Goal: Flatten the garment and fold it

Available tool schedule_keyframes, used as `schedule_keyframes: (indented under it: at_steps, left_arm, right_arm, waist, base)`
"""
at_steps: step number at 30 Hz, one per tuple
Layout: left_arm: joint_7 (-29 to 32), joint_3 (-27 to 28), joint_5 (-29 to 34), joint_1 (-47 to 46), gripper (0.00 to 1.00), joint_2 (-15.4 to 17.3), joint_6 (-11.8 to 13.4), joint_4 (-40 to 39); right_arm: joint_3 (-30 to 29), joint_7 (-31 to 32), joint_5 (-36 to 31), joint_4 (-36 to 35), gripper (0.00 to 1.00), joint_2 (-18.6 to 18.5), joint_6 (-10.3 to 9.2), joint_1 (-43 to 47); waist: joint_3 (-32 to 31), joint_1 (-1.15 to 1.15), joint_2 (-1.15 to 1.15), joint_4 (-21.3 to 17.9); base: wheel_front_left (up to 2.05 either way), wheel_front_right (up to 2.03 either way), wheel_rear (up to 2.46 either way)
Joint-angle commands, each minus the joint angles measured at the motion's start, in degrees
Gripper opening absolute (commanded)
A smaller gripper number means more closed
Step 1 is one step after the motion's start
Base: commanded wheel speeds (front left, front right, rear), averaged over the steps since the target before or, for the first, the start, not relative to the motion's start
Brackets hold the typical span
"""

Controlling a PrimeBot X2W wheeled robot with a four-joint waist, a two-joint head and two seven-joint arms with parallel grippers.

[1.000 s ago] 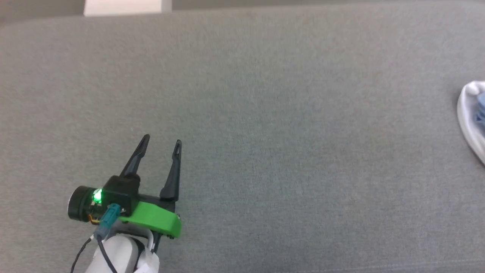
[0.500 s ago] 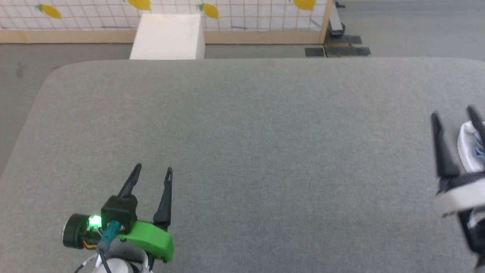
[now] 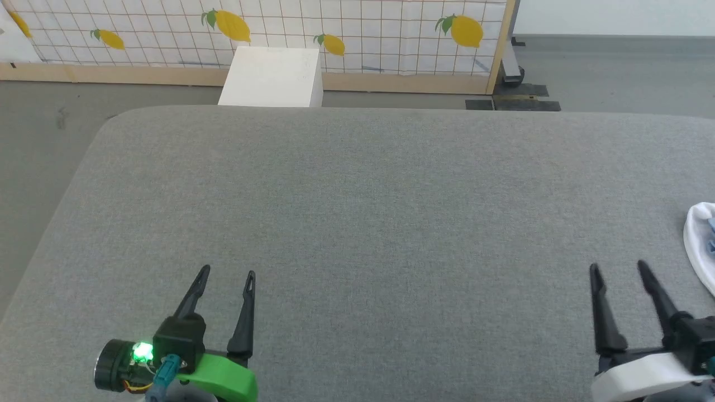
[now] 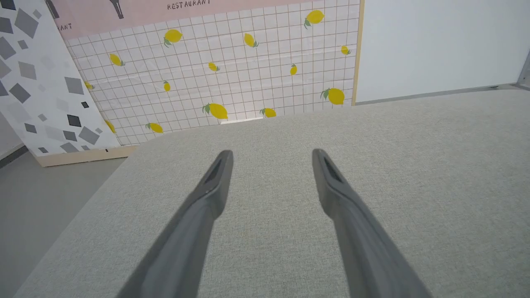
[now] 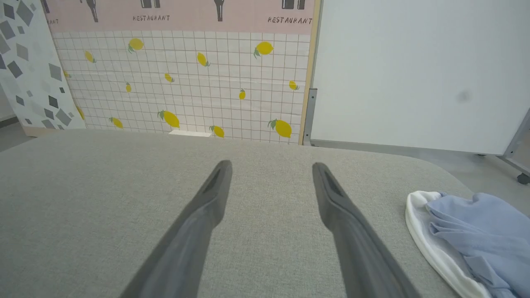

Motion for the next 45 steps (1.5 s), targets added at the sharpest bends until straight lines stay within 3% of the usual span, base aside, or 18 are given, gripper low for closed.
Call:
schedule_keyframes:
  at_steps: [1,28,29,45]
  left_arm:
    - [-0.38,-0.17,0.94,0.73,1.00,0.43,-0.21,-0.02]
    - [-0.73,-1.76,0.12,-0.08,1.00,-0.01,-0.01,1.39]
    - [-0.45,-1.76,-0.54,0.10,0.00,-0.15,-0.15,1.36]
    - [0.81,0.29,0.93,0.06,0.00,-1.67,-0.94,1.12]
  right_arm:
    - [0.25,0.66,-0.59,0.05,1.00,0.44,-0.10,0.83]
    - [-0.53,1.55,-1.23,0.06,1.00,2.54,-0.10,1.41]
    - [-0.47,1.52,-0.88,0.06,0.00,2.40,0.00,0.84]
    - [0.23,2.22,-1.17,0.32,0.00,2.41,-0.01,0.10]
  waist:
    - [0.04,0.01,0.00,0.00]
    - [0.44,0.01,0.00,-0.03]
    - [0.37,0.01,0.00,0.00]
    - [0.28,0.01,0.00,0.00]
  base:
    - [0.00,0.00,0.00]
    - [0.00,0.00,0.00]
    - [0.00,0.00,0.00]
    - [0.00,0.00,0.00]
